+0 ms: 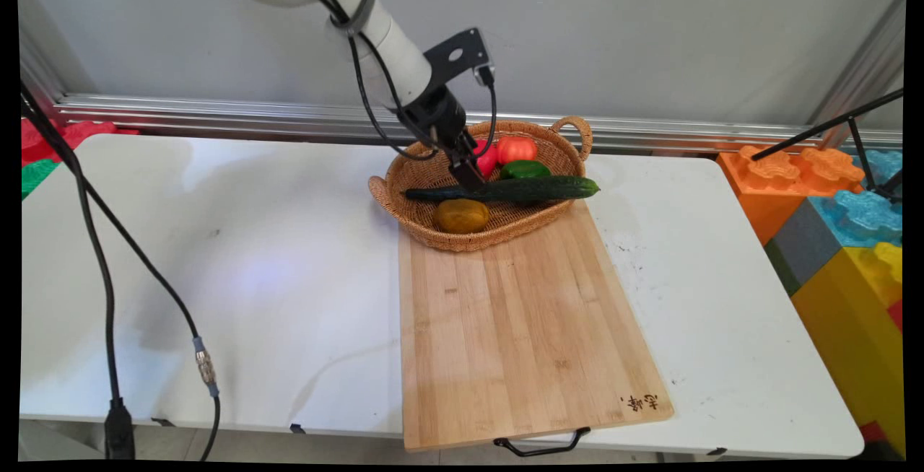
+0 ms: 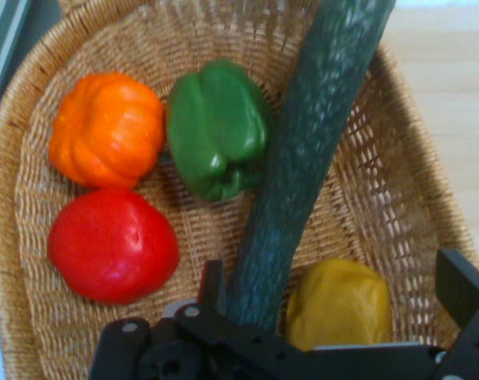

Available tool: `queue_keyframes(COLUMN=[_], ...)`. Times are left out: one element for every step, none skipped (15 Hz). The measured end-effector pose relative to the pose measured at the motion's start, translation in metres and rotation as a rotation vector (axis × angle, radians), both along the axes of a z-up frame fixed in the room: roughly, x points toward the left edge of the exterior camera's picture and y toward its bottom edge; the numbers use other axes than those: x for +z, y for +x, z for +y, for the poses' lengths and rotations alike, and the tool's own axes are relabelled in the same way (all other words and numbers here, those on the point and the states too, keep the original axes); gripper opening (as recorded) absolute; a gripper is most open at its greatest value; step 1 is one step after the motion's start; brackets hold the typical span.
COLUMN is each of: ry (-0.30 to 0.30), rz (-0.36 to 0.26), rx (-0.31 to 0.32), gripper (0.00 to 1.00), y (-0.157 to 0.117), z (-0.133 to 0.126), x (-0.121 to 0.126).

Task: Pick up the cucumber from the vegetable basket

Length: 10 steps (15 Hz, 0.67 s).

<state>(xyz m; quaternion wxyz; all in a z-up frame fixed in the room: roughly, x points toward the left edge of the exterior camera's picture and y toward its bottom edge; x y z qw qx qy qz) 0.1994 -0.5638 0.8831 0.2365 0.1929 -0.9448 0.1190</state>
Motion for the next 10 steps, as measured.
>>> queue_keyframes(ry=[-0.003,-0.007,-0.011,-0.018,-0.027,-0.034,-0.042,-0.049,-0.055,-0.061], rz=[0.004,0.008,0.012,0.017,0.024,0.029,0.034,0.038,0.042,0.046], rx=[-0.010,-0.023,-0.034,-0.046,-0.058,-0.066,-0.074,-0.080,-0.084,-0.086], gripper=[1.00,1.00,1.00,1.00,1.00,1.00,1.00,1.00,1.00,1.00], y=[-0.002,-0.002,-0.003,-0.003,-0.002,-0.001,0.001,0.003,0.005,0.008], z=[0.000,0.001,0.001,0.001,0.001,0.001,0.000,-0.001,-0.002,-0.003], x=[0.007,0.013,0.018,0.023,0.028,0.032,0.035,0.038,0.041,0.043])
